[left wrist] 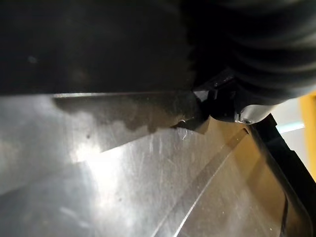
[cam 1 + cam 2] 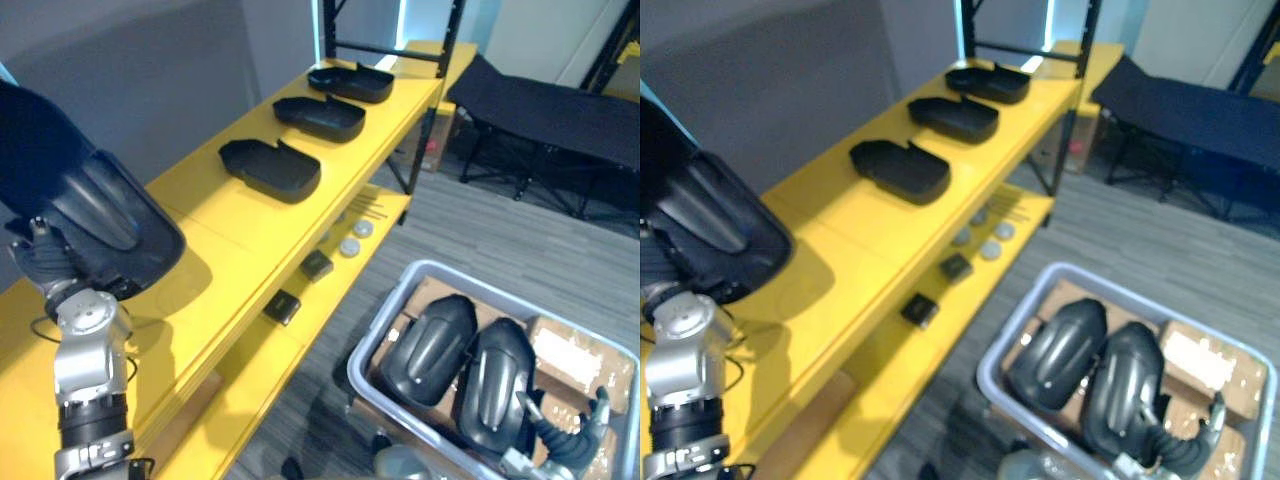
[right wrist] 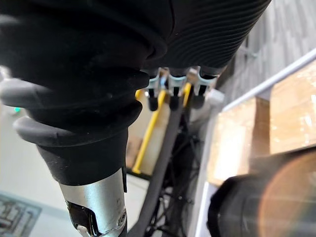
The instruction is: Walk over and take plastic housings, then place them on the shelf
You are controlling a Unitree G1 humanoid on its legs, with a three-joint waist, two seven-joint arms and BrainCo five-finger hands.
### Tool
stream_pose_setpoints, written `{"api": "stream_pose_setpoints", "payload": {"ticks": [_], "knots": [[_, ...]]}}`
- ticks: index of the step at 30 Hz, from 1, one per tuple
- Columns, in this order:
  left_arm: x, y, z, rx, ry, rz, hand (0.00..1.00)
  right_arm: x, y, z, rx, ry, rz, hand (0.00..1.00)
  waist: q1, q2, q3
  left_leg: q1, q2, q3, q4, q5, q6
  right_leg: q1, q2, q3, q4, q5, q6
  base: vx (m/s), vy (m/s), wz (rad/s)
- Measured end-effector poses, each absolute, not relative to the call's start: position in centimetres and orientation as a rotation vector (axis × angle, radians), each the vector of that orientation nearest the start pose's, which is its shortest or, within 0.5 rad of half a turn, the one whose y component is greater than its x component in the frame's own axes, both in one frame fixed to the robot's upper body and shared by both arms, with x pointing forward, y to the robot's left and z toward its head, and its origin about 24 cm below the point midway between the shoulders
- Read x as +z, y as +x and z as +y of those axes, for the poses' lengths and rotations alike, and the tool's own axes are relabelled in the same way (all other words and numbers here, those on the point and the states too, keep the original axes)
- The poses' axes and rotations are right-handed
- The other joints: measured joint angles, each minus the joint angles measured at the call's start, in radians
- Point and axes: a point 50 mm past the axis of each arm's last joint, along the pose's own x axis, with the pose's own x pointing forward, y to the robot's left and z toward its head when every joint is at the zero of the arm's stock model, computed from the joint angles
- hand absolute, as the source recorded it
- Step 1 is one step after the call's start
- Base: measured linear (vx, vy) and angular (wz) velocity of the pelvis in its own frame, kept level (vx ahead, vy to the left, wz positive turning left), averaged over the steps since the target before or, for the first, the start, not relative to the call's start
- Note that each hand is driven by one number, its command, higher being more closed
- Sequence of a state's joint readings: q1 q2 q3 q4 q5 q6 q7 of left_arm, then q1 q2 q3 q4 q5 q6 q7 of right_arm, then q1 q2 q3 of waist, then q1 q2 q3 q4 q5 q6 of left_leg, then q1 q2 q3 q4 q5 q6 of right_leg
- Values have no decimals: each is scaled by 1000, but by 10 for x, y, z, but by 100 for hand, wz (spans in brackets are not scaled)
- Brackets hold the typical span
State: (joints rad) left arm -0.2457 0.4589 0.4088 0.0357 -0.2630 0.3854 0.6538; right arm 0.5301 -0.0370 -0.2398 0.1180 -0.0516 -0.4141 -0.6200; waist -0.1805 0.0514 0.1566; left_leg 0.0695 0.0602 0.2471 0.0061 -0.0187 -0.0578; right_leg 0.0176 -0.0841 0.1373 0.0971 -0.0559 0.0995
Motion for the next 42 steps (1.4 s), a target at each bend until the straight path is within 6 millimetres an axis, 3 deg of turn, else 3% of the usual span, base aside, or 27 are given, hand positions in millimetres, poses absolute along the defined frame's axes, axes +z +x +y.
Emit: {"api": "stream_pose_setpoints", "payload": {"ticks": [4, 11, 15, 22, 23, 42], "knots": [[98, 253, 350, 1059, 79, 205, 100, -31, 90, -252, -891, -251, 194, 0, 1, 12, -13, -1, 3, 9, -3, -2, 0, -2, 0, -1, 0, -3, -4, -2, -6, -1], [49, 250, 352, 991, 86, 546, 100, -34, 102, -244, -826, -210, 211, 0, 5, -2, -14, -38, 7, 23, 1, 0, -4, -56, 1, -2, 23, -6, -7, -2, -5, -2], [49, 259, 350, 981, 65, 567, 100, -33, 109, -240, -801, -180, 203, 0, 5, -13, -1, -48, 9, 28, 4, -1, -6, -74, 3, -1, 37, -8, -11, -3, -13, -4], [67, 281, 345, 950, 65, 541, 100, -32, 113, -237, -767, -179, 200, 0, 2, -15, 31, -58, 13, 41, 48, -26, -13, -103, 3, 1, 109, -46, -17, -7, -7, -2], [67, 283, 344, 947, 60, 542, 0, -32, 113, -238, -765, -180, 198, 0, 1, -13, 32, -65, 15, 41, 60, -31, -12, -109, 3, 0, 119, -51, -18, 0, 0, 0], [71, 288, 348, 1054, -129, 499, 0, -27, 117, -237, -711, -185, 167, 0, 0, 5, 70, -92, 34, 67, 190, -104, -12, -141, 3, -1, 228, -108, -17, -1, -4, -3]]}}
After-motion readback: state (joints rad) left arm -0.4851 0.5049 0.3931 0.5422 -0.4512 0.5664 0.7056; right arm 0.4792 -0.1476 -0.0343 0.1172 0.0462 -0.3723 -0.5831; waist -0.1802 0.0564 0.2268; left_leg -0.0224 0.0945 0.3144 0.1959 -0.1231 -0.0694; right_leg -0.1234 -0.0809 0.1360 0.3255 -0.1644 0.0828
